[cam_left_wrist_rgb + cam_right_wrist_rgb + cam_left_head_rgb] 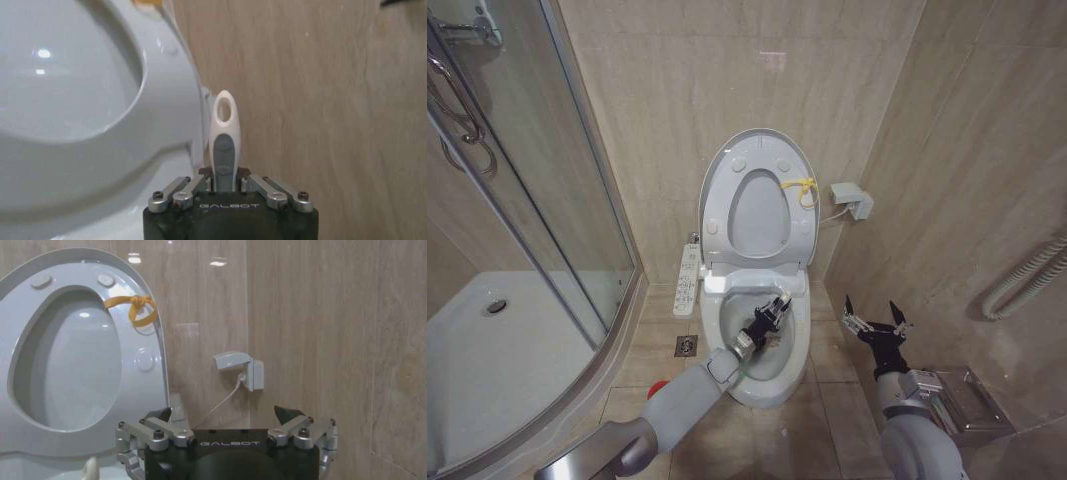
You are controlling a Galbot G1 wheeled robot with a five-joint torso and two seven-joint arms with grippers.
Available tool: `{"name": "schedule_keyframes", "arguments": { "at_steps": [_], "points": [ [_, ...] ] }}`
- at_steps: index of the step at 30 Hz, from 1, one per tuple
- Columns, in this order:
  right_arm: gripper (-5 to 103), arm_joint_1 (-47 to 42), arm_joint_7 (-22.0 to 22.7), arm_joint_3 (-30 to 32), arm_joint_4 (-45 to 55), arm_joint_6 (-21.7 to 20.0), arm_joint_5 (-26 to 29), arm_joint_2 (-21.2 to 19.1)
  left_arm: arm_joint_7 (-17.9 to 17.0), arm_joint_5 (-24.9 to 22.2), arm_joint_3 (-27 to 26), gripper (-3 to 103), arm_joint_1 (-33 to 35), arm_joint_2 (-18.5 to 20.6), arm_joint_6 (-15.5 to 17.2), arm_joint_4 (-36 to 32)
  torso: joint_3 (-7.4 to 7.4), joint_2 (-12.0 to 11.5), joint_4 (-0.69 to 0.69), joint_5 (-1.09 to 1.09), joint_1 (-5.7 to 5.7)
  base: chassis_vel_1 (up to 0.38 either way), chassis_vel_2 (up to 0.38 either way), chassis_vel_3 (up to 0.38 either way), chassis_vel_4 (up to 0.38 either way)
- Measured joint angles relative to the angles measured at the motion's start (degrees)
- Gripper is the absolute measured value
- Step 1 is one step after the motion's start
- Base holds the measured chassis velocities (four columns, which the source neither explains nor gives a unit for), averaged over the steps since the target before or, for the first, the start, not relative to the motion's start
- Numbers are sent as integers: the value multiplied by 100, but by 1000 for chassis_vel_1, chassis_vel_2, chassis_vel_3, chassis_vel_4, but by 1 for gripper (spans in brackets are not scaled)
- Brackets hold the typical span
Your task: Open the toilet lid, clean the toilet bowl with a toilet brush, close the toilet lid, and flush.
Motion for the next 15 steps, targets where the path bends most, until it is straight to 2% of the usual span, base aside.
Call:
{"name": "schedule_keyframes", "arguments": {
  "at_steps": [5, 7, 15],
  "points": [
    [100, 0, 0, 0, 0, 0, 0, 0, -25, -158, 88, 20, 176, 32, 48, -565, 0, 0, -1, -1, 0, 0, 0, 0, 0],
    [100, 0, 0, 0, 0, 0, 0, 0, -13, -164, 104, 20, 201, 39, 48, -583, 0, 0, -1, 0, 0, 0, 0, 0, 0],
    [100, 0, 0, 0, 0, 0, 0, 0, 20, -92, 30, 20, 190, 71, -146, 108, 0, 0, 1, 0, 0, 0, 0, 0, 0]
  ]
}}
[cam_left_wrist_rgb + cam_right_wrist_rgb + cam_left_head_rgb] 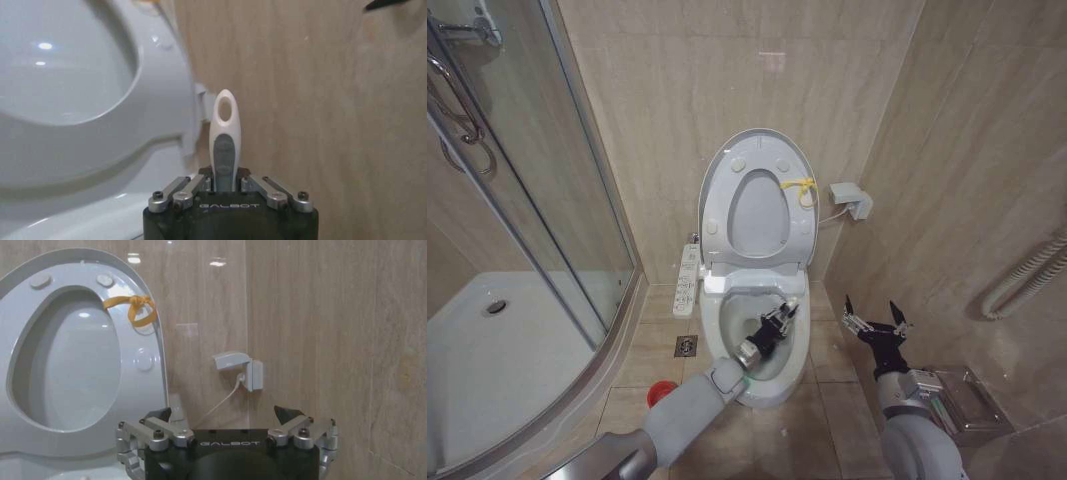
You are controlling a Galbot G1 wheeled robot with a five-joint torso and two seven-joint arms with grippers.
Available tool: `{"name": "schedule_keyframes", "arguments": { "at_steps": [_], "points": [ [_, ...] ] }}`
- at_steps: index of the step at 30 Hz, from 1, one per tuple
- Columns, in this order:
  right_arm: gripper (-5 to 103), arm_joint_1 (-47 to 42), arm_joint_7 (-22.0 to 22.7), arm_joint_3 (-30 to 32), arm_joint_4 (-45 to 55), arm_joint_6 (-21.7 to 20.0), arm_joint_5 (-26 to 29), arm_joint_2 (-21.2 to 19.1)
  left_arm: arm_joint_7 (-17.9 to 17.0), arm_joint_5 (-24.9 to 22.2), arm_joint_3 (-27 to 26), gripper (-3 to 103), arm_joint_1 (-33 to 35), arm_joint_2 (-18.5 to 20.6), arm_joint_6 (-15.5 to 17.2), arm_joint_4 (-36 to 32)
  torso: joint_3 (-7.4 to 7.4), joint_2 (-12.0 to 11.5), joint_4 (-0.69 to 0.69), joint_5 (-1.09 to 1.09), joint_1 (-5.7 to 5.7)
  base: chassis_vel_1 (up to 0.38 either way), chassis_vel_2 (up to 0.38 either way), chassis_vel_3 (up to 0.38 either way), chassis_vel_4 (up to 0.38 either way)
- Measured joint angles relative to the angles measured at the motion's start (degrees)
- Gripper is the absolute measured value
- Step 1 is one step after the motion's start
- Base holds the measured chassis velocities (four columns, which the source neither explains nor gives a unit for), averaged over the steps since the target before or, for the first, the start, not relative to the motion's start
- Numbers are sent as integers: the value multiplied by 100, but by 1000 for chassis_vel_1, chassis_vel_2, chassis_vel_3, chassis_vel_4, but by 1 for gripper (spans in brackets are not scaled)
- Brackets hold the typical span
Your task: Open the toilet lid, clean the toilet bowl with a toilet brush, close the toilet lid, and flush.
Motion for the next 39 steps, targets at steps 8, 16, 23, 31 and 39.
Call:
{"name": "schedule_keyframes", "arguments": {
  "at_steps": [8, 16, 23, 31, 39],
  "points": [
    [100, 0, 0, 0, 0, 0, 0, 0, -101, 115, -83, 20, 20, -23, 56, -574, 0, 0, -2, 0, 0, 0, 0, 0, 0],
    [100, 0, 0, 0, 0, 0, 0, 0, -57, 178, -55, 20, 129, -215, -47, -244, 0, 0, 1, 1, 0, 0, 0, 0, 0],
    [100, 0, 0, 0, 0, 0, 0, 0, -81, 273, -206, 20, 107, 101, -52, -153, 0, 0, 0, 0, 0, 0, 0, 0, 0],
    [100, 0, 0, 0, 0, 0, 0, 0, -264, 243, -729, 20, 630, 651, 224, -1048, 0, 0, 0, -1, 0, 0, 0, 0, 0],
    [100, 0, 0, 0, 0, 0, 0, 0, -310, 282, -1158, 20, 1055, 898, 307, -1532, 0, 0, 0, -1, 0, 0, 0, 0, 0]
  ]
}}
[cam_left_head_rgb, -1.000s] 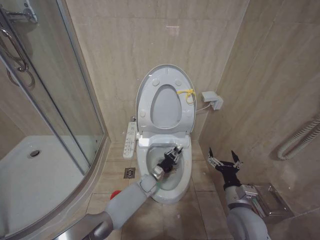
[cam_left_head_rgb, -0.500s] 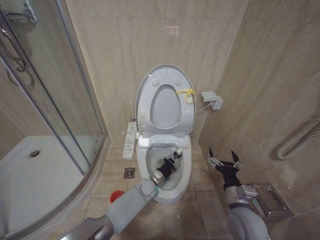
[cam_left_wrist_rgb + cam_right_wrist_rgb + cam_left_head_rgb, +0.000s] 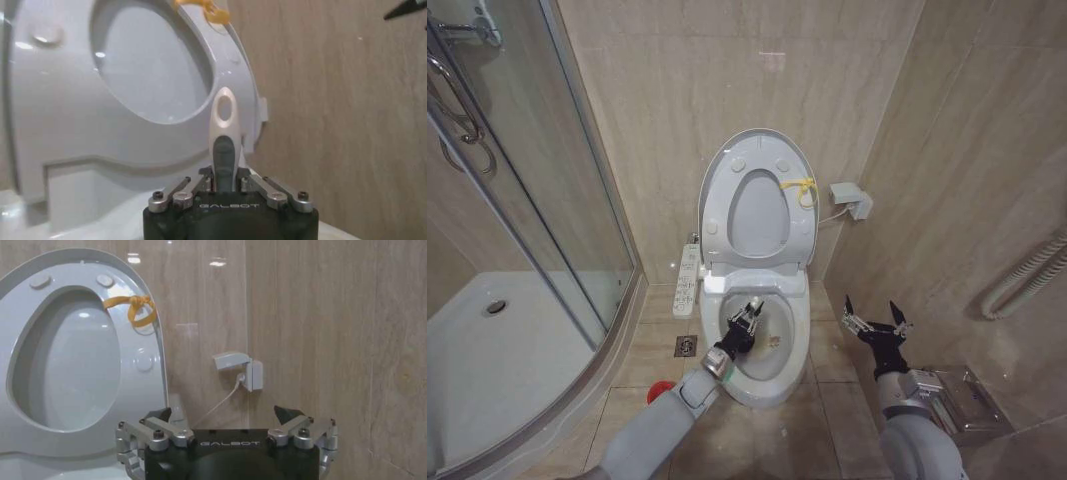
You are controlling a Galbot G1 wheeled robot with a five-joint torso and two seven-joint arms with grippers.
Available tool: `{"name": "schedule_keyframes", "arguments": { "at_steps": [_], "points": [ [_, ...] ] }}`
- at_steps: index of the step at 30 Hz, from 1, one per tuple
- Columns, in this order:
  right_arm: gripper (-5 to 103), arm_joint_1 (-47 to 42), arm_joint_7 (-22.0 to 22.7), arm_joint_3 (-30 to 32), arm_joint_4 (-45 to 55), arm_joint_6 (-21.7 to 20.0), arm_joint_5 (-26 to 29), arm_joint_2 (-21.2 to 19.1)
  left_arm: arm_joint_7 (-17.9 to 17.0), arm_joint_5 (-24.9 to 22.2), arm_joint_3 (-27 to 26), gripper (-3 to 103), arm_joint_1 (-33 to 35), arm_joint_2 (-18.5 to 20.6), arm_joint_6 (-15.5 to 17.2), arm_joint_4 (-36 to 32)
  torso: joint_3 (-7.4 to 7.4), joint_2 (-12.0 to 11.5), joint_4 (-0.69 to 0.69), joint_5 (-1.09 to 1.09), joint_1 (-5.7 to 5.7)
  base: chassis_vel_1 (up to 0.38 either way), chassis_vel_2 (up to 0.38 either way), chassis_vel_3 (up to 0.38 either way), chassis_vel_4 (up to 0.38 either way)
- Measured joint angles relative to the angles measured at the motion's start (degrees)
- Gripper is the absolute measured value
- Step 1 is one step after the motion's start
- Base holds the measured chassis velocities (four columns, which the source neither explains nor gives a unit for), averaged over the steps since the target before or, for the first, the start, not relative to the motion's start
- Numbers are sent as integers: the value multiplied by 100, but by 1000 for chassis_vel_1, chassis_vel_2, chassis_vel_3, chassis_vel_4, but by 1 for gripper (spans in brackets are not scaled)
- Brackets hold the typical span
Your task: Open the toilet lid, clean the toilet bowl with a toilet brush, close the toilet lid, and flush.
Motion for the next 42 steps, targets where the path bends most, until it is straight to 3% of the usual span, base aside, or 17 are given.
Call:
{"name": "schedule_keyframes", "arguments": {
  "at_steps": [9, 24, 42],
  "points": [
    [100, 0, 0, 0, 0, 0, 0, 0, -240, 11, -509, 20, 638, 340, 302, -891, 0, 0, 0, 1, 0, 0, 0, 0, 0],
    [100, 0, 0, 0, 0, 0, 0, 0, -521, 137, -1041, 20, 1425, 544, 553, -1377, 0, 0, 0, 1, 0, 0, 0, 0, 0],
    [100, 0, 0, 0, 0, 0, 0, 0, -559, 58, -201, 20, 271, -35, 570, -847, 0, -1, 0, 3, 0, 0, 0, 0, 0]
  ]
}}
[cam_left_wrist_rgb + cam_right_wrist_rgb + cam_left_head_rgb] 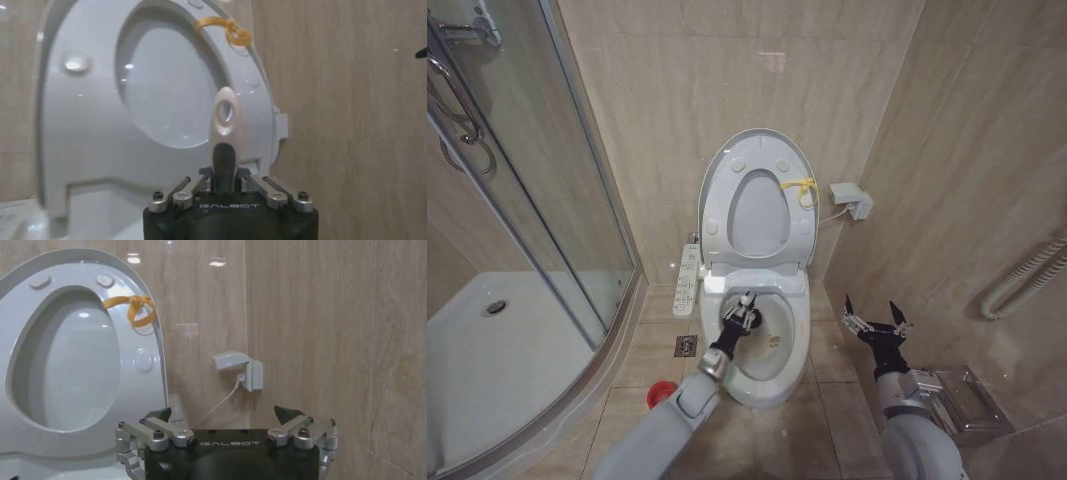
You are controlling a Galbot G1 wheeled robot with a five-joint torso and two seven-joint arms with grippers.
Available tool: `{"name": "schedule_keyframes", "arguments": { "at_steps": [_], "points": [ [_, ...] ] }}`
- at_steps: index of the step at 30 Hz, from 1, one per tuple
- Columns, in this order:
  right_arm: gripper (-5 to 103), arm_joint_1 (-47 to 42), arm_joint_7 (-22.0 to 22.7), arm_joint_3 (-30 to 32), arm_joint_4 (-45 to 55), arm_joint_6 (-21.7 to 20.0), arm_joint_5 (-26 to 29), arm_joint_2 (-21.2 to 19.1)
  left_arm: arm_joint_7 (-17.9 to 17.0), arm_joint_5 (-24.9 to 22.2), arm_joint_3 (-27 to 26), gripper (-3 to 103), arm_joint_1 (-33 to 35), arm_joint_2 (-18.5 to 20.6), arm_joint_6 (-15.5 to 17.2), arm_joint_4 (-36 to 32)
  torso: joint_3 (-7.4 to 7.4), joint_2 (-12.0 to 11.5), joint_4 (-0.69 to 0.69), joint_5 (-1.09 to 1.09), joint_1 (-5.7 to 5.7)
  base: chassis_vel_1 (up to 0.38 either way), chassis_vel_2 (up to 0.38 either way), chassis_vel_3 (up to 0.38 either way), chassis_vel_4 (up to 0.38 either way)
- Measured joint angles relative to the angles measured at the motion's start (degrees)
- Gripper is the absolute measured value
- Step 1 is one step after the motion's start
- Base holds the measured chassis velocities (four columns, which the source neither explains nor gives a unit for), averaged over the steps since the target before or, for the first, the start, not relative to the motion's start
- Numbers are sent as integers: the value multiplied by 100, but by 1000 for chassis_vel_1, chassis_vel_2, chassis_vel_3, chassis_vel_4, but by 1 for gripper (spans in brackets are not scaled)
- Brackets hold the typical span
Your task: Open the toilet lid, clean the toilet bowl with a toilet brush, close the toilet lid, and flush.
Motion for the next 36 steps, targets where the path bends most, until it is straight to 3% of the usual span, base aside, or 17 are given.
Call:
{"name": "schedule_keyframes", "arguments": {
  "at_steps": [16, 30, 36],
  "points": [
    [100, 0, 0, 0, 0, 0, 0, 0, 23, -28, 350, 20, -251, -704, -11, 624, 0, 0, 0, 0, 0, 0, 0, 0, 0],
    [100, 0, 0, 0, 0, 0, 0, 0, 264, -40, 362, 19, -378, -811, -284, 1548, -1, 1, 1, -1, 0, 0, 0, 0, 0],
    [100, 0, 0, 0, 0, 0, 0, 0, 227, -27, 381, 19, -421, -1083, -271, 1454, 0, 1, 1, -1, 0, 0, 0, 0, 0]
  ]
}}
